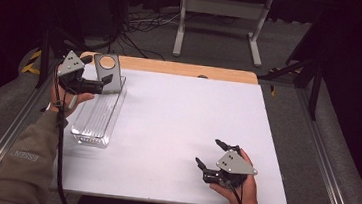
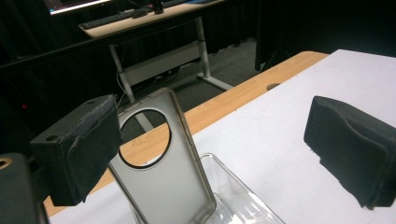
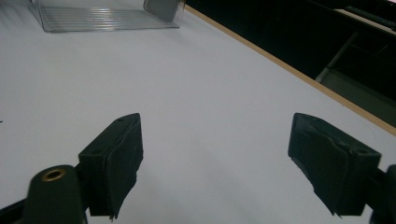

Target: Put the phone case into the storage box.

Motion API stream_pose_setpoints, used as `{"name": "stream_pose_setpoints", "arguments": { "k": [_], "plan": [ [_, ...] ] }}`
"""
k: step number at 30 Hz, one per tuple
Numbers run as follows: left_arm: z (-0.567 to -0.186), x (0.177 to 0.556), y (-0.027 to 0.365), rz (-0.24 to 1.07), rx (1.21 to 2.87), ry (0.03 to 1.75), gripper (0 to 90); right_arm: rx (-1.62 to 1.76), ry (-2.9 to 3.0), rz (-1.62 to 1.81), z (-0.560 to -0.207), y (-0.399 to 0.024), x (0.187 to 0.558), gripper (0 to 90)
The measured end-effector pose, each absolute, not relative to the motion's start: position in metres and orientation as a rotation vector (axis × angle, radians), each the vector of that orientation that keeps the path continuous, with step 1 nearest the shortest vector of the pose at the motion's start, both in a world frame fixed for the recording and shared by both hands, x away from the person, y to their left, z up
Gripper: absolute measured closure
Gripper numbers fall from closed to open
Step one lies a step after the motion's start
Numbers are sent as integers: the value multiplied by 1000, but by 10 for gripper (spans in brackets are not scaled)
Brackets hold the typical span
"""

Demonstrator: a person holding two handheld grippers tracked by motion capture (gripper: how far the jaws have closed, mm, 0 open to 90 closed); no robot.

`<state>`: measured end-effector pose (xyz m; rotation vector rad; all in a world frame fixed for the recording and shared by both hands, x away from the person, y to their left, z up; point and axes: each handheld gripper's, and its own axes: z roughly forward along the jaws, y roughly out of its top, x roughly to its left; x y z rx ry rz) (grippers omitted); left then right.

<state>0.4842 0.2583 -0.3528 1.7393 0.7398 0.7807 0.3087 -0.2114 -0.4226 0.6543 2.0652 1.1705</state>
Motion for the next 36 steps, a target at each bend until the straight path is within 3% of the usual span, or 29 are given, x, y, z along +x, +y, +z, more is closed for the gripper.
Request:
{"name": "stream_pose_setpoints", "arguments": {
  "k": [9, 36],
  "plan": [
    [-348, 465, 254, 827, 1715, 726, 56, 653, 2070, 1171, -423, -211, 309, 189],
    [-351, 433, 255, 789, 1658, 686, 57, 638, 2074, 1171, -423, -210, 307, 188]
  ]
}}
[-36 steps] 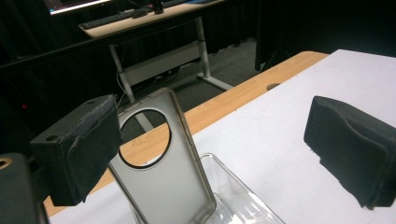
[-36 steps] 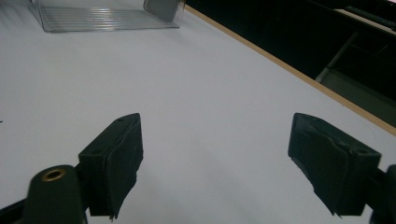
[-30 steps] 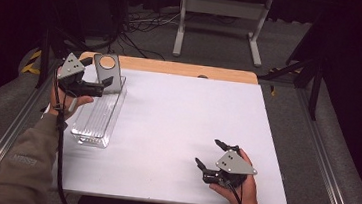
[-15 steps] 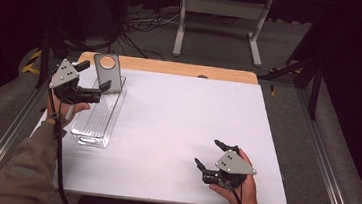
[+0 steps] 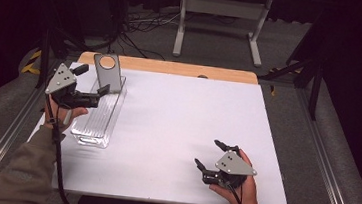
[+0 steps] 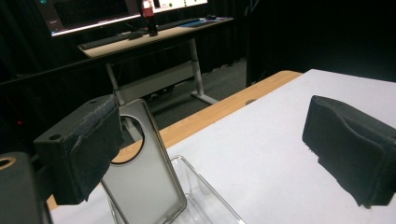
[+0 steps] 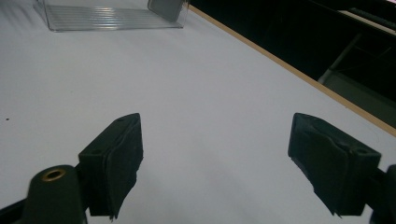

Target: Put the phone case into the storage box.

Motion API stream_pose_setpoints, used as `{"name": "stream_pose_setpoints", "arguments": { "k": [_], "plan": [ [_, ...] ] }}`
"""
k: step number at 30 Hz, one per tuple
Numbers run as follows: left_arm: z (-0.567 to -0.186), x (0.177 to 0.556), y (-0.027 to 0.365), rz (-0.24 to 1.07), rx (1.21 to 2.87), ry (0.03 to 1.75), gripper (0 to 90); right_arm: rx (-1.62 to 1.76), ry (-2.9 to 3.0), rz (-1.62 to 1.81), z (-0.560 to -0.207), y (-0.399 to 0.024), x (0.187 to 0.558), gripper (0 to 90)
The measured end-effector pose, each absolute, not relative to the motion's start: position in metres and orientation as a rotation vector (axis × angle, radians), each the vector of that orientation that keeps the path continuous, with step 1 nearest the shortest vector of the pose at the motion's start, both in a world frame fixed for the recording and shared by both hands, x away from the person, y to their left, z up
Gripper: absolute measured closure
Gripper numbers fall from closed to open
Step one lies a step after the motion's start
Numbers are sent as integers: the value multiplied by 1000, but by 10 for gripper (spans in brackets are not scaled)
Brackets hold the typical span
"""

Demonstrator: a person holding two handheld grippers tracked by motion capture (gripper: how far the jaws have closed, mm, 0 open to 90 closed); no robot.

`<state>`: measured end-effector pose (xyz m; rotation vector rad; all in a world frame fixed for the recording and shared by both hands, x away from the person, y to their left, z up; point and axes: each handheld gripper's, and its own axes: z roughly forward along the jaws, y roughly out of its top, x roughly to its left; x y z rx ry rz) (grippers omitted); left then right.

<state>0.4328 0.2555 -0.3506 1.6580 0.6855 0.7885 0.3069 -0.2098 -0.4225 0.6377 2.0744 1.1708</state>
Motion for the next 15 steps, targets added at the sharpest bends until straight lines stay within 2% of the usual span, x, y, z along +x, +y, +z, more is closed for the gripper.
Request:
{"name": "stream_pose_setpoints", "arguments": {
  "k": [15],
  "plan": [
    [-348, 416, 251, 782, 1652, 643, 57, 632, 2074, 1173, -422, -209, 306, 188]
  ]
}}
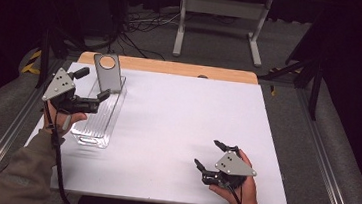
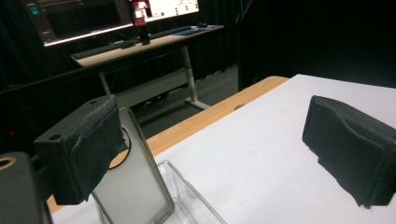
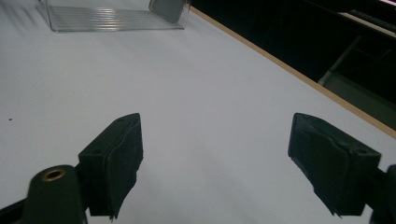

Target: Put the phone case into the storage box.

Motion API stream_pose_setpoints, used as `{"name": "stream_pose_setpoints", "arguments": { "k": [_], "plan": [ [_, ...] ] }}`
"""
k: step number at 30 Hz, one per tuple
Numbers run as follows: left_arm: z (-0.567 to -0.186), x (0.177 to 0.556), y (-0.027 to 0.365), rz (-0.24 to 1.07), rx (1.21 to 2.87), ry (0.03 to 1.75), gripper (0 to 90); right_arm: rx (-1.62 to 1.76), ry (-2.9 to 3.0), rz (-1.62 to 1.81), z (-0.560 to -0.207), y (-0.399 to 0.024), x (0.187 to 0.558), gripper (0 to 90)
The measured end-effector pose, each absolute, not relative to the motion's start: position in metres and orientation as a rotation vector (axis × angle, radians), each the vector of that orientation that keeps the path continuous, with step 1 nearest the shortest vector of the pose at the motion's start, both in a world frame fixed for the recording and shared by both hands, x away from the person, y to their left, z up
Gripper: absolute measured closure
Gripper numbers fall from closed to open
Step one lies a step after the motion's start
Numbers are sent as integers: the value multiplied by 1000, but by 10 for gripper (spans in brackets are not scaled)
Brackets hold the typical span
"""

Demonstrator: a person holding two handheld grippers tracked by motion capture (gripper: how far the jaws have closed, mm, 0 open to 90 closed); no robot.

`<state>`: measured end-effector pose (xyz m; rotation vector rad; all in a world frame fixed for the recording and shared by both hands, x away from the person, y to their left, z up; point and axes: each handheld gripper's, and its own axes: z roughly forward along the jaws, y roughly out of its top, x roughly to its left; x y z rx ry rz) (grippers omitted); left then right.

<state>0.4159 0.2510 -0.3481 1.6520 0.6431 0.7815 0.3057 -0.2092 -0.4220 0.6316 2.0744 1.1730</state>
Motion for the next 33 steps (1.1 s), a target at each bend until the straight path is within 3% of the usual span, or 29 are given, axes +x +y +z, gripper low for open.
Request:
{"name": "stream_pose_setpoints", "arguments": {
  "k": [33],
  "plan": [
    [-356, 386, 237, 720, 1681, 574, 48, 623, 2076, 1174, -421, -209, 305, 188]
  ]
}}
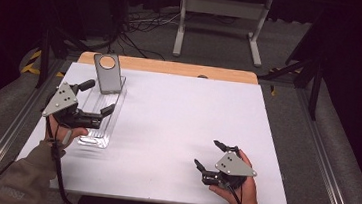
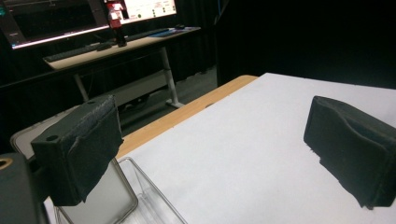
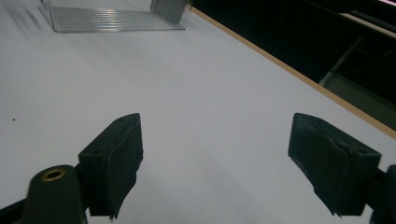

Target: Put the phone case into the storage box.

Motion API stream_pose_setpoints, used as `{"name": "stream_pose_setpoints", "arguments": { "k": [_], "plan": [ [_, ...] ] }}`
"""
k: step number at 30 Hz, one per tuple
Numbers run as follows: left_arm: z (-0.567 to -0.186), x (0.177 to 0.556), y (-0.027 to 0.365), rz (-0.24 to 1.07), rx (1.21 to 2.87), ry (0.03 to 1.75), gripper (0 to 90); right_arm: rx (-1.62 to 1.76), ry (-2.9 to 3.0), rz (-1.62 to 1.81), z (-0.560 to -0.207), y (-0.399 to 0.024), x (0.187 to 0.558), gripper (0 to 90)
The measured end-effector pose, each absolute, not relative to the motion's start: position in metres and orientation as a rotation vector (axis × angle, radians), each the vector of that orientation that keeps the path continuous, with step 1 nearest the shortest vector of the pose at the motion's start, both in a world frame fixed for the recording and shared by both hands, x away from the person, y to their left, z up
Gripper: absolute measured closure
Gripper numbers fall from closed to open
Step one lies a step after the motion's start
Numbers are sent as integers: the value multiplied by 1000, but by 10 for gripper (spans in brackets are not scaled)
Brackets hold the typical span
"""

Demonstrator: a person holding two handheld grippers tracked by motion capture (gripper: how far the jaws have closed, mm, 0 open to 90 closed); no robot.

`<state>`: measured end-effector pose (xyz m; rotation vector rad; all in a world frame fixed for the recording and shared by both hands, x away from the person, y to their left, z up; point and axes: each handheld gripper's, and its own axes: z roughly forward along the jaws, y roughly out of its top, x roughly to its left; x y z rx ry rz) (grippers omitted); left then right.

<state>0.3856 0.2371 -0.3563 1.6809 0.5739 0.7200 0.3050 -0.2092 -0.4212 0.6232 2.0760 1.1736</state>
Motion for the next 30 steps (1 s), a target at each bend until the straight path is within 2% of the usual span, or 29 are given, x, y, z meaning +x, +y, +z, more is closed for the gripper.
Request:
{"name": "stream_pose_setpoints", "arguments": {
  "k": [30],
  "plan": [
    [-364, 362, 219, 689, 1696, 510, 47, 630, 2066, 1190, -420, -209, 304, 188]
  ]
}}
